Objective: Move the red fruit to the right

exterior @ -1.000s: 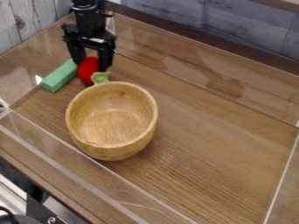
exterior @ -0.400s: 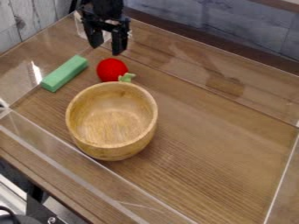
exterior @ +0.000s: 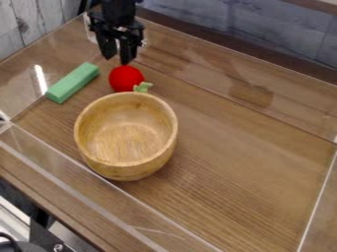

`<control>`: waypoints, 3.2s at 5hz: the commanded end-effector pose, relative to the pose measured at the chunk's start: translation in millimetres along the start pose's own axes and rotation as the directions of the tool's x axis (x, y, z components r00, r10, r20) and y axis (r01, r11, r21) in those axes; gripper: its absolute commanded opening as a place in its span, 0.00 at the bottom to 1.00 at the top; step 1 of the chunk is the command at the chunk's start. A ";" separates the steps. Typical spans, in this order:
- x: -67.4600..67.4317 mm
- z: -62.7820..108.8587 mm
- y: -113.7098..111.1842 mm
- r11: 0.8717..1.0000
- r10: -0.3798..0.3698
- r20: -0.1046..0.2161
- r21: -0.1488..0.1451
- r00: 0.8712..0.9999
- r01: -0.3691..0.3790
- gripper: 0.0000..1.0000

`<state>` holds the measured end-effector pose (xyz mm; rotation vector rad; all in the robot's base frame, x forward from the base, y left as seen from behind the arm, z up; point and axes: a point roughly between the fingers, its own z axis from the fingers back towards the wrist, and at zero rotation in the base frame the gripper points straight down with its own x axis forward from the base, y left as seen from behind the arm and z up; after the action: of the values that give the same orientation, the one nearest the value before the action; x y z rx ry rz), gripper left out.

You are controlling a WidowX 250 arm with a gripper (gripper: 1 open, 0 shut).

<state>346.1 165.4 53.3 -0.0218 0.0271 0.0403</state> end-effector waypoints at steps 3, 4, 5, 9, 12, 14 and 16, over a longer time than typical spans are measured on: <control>3.4 13.8 -7.2 0.999 0.034 0.044 0.040 0.998 -0.036 0.00; 5.5 14.1 -8.3 0.999 0.034 0.040 0.040 0.999 -0.036 0.00; 2.4 30.0 -16.3 0.999 0.043 0.064 0.020 0.997 -0.045 0.00; 1.6 46.5 -58.2 0.999 0.031 0.092 -0.026 0.995 -0.029 0.00; -6.9 47.2 -68.3 0.998 0.040 0.112 -0.060 0.993 -0.034 0.00; -2.1 60.0 -83.9 0.997 0.020 0.119 -0.073 0.993 -0.012 0.00; 7.4 49.6 -88.1 0.994 -0.078 0.106 -0.064 0.991 0.085 0.00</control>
<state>349.1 77.5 84.3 -0.1117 -0.0089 -0.0254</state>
